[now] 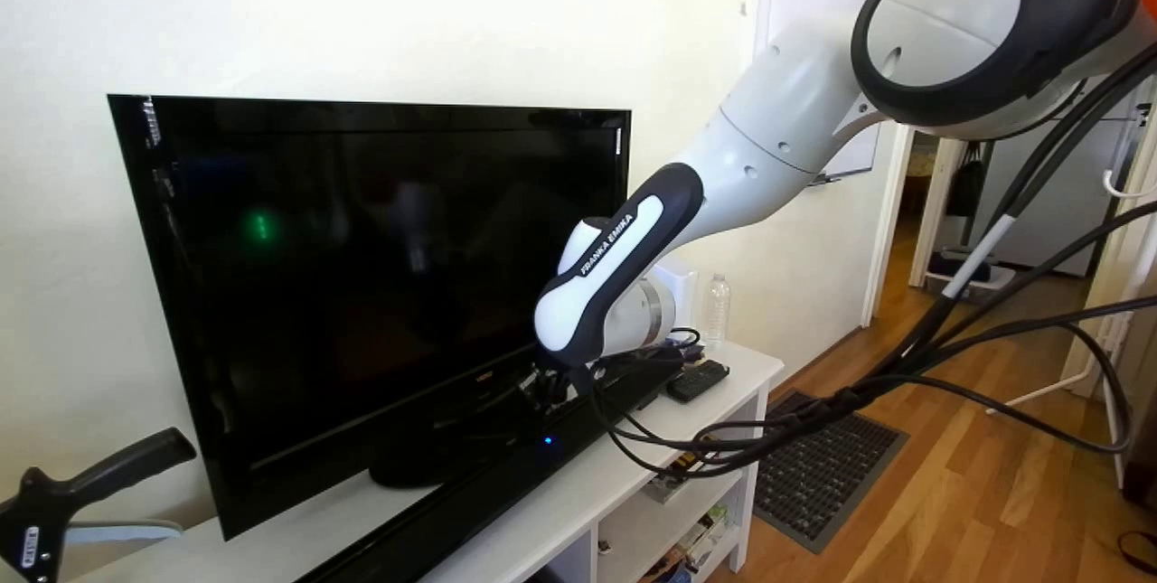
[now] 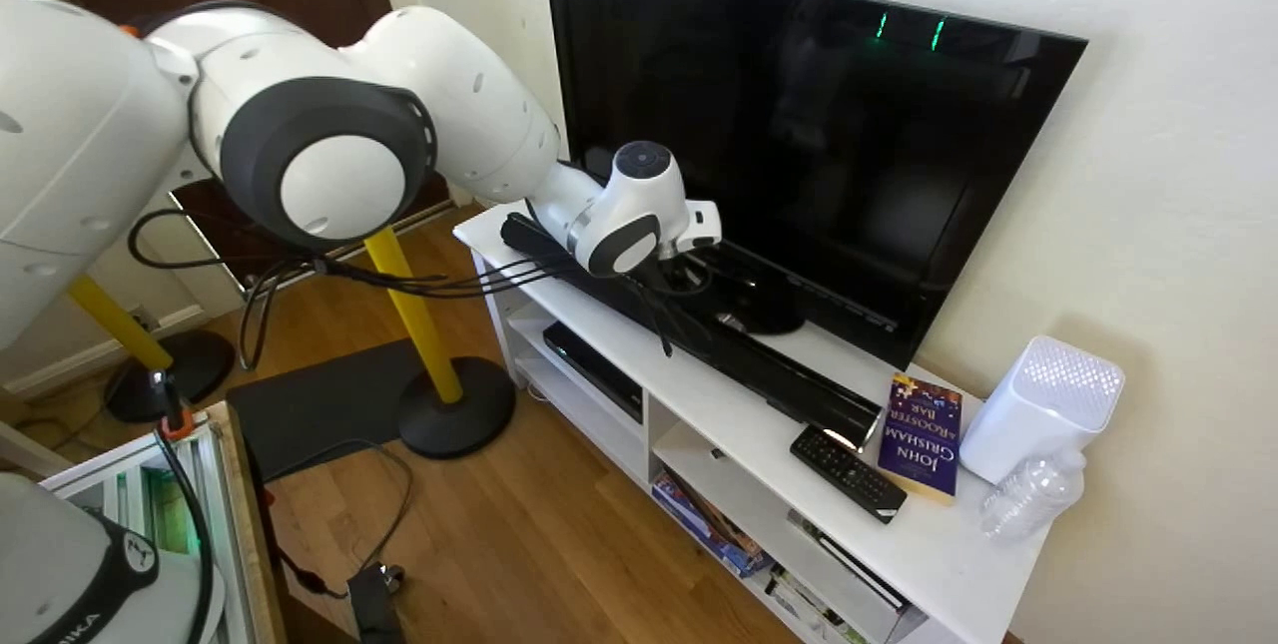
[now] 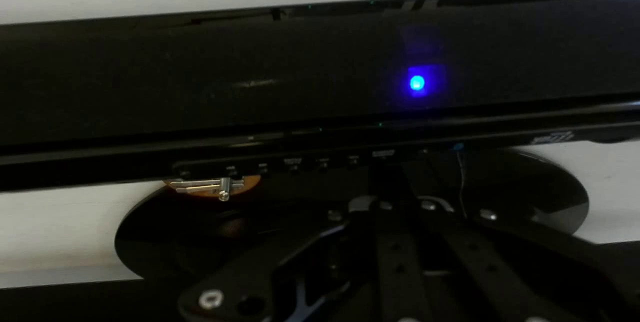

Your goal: Turn off the home theatre

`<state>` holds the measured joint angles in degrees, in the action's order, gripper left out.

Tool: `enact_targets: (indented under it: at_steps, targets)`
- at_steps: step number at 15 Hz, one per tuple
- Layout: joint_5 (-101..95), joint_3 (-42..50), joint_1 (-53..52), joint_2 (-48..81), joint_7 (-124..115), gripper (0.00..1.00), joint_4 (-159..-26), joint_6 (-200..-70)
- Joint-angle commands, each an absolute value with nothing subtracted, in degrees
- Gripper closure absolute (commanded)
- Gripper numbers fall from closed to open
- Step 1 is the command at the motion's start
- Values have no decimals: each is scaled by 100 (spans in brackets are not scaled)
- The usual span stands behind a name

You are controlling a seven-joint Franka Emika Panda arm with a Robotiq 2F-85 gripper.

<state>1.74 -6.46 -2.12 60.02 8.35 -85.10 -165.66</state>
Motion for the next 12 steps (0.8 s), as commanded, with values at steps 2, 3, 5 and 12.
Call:
enact_targets:
  at_steps: [2,3,5,12]
  targets:
    - [141,-745,-124,6135,772,100,-8437,-16338]
    - [138,-744,-123,6135,773,100,-8438,-16324]
    - [146,-755,-110,6137,774,100,-8448,-16317]
    - [51,-658,-223,6060,776,100,-8334,-16787]
